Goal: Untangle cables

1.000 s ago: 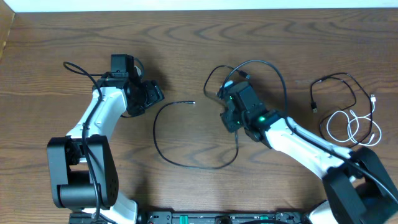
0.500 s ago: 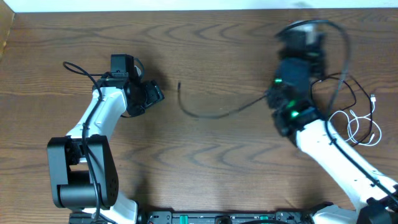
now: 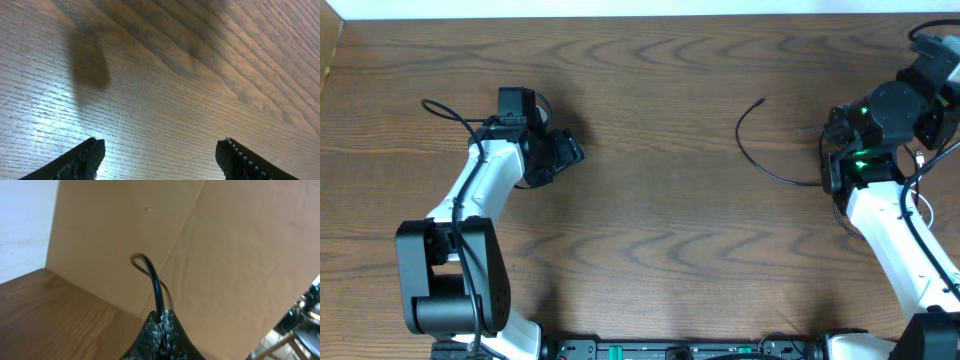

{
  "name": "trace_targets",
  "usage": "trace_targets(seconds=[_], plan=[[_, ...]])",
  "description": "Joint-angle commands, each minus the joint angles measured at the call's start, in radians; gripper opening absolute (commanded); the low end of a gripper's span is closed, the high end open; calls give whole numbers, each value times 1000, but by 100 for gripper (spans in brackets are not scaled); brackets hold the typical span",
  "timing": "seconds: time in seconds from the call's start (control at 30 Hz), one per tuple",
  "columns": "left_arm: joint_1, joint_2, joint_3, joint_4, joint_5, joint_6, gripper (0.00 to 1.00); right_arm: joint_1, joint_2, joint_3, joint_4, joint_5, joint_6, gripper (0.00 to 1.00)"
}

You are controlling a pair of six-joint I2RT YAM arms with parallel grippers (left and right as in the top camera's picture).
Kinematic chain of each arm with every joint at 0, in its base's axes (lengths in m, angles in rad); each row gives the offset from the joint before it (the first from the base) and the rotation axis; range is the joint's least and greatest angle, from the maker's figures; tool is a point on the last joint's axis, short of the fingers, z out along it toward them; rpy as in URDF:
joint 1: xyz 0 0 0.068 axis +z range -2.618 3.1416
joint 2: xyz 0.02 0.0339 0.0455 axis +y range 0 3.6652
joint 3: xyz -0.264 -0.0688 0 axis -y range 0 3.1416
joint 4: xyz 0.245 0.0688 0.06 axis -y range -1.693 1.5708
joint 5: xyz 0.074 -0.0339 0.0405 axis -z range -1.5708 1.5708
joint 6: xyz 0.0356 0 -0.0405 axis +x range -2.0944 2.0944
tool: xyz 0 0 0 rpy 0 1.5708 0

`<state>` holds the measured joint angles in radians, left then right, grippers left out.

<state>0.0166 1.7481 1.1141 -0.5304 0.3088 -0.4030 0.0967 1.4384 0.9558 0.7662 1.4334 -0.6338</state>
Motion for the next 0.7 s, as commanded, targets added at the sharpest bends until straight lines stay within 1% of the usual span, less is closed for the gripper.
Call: trace_targets(seconds=[0.0, 0.1, 0.17, 0.23, 0.33, 0.43, 0.47, 0.53, 0.57, 0.6, 0.63, 0.67], plan=[[0, 10, 0, -3, -7, 6, 77, 13, -11, 5, -30, 41, 83, 1], [0, 10, 0, -3, -7, 6, 77, 41, -11, 5, -116, 21, 140, 1], [0, 10, 0, -3, -7, 6, 77, 61, -11, 5, -217, -45, 187, 1], [0, 10, 0, -3, -7, 6, 77, 78, -11, 5, -354, -179, 229, 1], [0, 10, 0, -3, -7, 6, 77, 87, -11, 5, -588, -481, 246, 1], [0, 10, 0, -3, -7, 6, 77, 85, -11, 5, -769, -767, 246, 1], [0, 10, 0, -3, -6, 6, 77, 84, -11, 5, -812, -825, 249, 1], [0, 10, 0, -3, -7, 6, 77, 82, -11, 5, -877, -862, 291, 1], [0, 10, 0, -3, -7, 6, 77, 80, -11, 5, -904, -861, 323, 6], [0, 10, 0, -3, -6, 6, 77, 78, -11, 5, -930, -861, 349, 25], [0, 10, 0, -3, -7, 6, 77, 74, -11, 5, -954, -862, 376, 41], [0, 10, 0, -3, -7, 6, 77, 72, -11, 5, -974, -862, 408, 52]])
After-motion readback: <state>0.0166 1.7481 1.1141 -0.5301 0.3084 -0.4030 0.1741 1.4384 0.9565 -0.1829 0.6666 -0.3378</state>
